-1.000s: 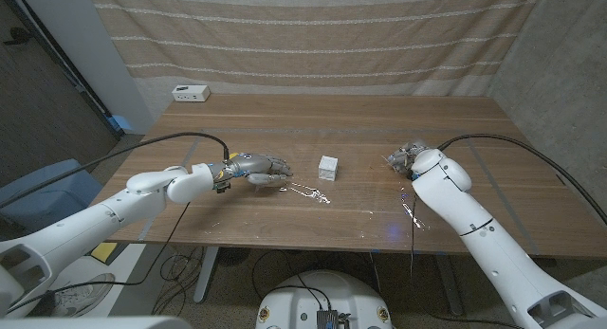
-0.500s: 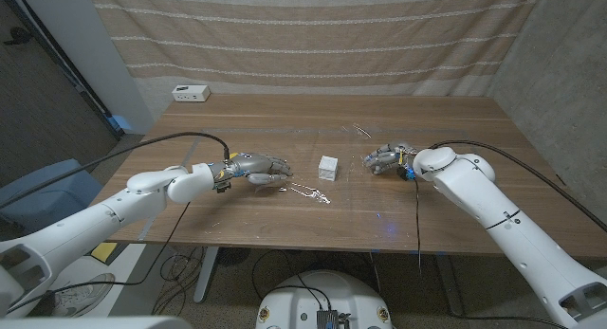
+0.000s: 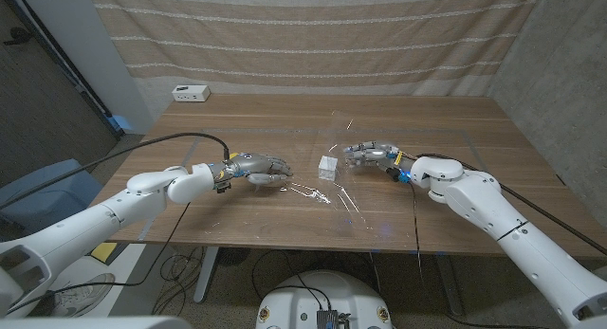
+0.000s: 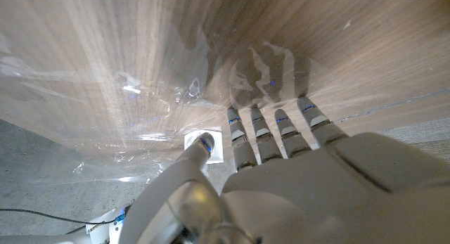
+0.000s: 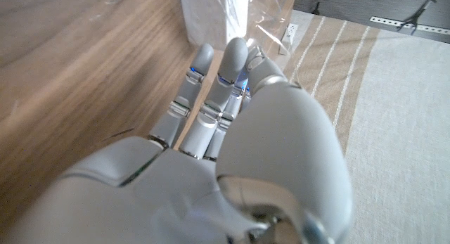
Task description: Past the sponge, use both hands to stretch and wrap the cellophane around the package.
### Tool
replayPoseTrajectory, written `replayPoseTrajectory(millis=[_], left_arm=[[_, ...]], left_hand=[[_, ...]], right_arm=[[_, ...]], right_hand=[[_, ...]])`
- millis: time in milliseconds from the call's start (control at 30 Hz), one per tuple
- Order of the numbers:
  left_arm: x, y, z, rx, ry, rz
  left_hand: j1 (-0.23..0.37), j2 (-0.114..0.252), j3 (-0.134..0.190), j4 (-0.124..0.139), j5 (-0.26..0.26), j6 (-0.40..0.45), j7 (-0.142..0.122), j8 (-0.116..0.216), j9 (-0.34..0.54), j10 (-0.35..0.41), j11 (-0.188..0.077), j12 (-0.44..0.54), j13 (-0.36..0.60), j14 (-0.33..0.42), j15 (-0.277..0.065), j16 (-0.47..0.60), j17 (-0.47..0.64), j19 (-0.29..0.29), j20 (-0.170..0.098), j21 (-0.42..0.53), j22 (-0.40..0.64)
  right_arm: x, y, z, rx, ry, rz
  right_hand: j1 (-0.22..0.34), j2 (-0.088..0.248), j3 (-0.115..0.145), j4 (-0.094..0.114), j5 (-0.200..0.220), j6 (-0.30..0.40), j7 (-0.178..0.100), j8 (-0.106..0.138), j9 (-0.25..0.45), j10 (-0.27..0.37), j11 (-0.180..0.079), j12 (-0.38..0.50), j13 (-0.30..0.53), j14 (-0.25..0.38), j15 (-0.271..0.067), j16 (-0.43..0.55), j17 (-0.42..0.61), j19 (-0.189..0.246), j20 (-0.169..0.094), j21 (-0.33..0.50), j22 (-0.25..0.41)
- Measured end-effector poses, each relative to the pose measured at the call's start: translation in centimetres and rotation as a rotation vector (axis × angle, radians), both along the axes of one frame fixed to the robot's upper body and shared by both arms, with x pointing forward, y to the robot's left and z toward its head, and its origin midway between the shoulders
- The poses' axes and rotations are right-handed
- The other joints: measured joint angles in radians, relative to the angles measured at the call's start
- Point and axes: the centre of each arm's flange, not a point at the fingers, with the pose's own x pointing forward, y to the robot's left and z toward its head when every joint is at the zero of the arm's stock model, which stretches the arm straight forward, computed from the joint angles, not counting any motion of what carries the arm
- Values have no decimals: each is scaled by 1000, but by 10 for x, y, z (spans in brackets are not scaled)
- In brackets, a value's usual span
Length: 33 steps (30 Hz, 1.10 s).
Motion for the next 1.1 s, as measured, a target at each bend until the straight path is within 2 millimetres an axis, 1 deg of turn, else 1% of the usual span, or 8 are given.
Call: replayPoseTrajectory(millis=[267, 600, 633, 833, 900, 1000, 1033, 1100], left_arm=[[0, 0, -1, -1, 1, 0], [0, 1, -1, -3, -1, 3], [-1, 1, -2, -3, -1, 3], [-2, 1, -2, -5, -3, 3], [-2, 1, -3, -5, -3, 3], [-2, 1, -3, -6, -5, 5], [-2, 1, -2, -6, -5, 5], [-3, 1, -3, -6, -5, 5]], left_hand=[[0, 0, 4, -4, 0, 0, 0, -3, 0, 0, 0, 0, 0, 0, 0, 0, 0, 0, 0, -4, 0], [0, 0, 4, -4, 0, -1, 0, -4, 0, 0, 0, 0, 0, 0, 0, 0, 0, 0, 0, -4, 0], [0, 0, 4, -4, 0, -1, 0, -4, 0, 0, 0, 0, 0, 0, 0, 0, 0, 0, 0, -4, 0], [0, 0, 4, -4, 0, -1, 0, -4, 0, -3, 3, 0, 0, 0, 0, 0, 0, 0, 0, -4, 0], [0, 0, 4, -4, 0, -1, 0, 0, 0, -3, 3, 0, 0, 0, 0, 0, 0, 0, 0, -4, 0], [0, 0, 4, -4, 0, -1, 1, 0, 0, -3, 3, 0, 0, 0, 0, 0, 0, 2, 2, -4, 0], [0, 0, 4, -4, 0, -1, 0, 0, 0, -3, 3, 0, 0, 0, 0, 0, 0, 4, 4, -4, 0], [0, 0, 4, -4, 0, -1, 1, 0, 0, -3, 3, 0, 0, 0, 0, 0, 0, 4, 4, -4, 0]], right_arm=[[-2, 3, 2, 100, -46, 53], [2, 4, 3, 92, -46, 69], [-2, 9, 9, 134, -58, 133], [-5, 19, 14, 160, -66, 218], [-4, 22, 16, 159, -67, 235], [-3, 24, 18, 153, -68, 238], [-2, 25, 18, 150, -68, 240], [-7, 31, 21, 146, -79, 304]], right_hand=[[5, 5, 4, 4, -4, 0, 0, 0, 0, 0, 0, 0, 0, 0, 0, -10, 9, -7, -4, 12, 1], [5, 5, 4, 4, -12, -16, 5, -4, 0, 0, 0, 0, 0, 0, 0, -25, 14, -7, -4, 39, 1], [5, 5, 4, 4, -12, -16, 5, -4, 0, 0, 0, 0, 0, 0, 1, -26, 13, -7, -4, 39, 1], [10, 0, 4, 5, -12, -29, 4, -15, 0, 0, 0, 0, 0, 4, 0, -40, 6, -3, -8, 54, 0], [10, 0, 4, 5, -19, -41, 5, -20, 0, -6, -5, 0, 0, 6, -2, -57, -6, -3, -8, 59, 0], [11, 2, 9, 21, -20, -66, -5, -34, 0, -19, -15, 0, 0, -7, -2, -114, -53, -3, -7, 79, 0], [7, 9, 11, 23, -24, -79, -7, -37, 3, -35, -12, 12, 0, -21, 2, -136, -69, -5, -5, 86, 0], [-12, 30, 10, 45, -30, -121, -7, -56, 3, -68, 3, 13, 7, -49, 17, -193, -110, -24, 13, 99, -3]])
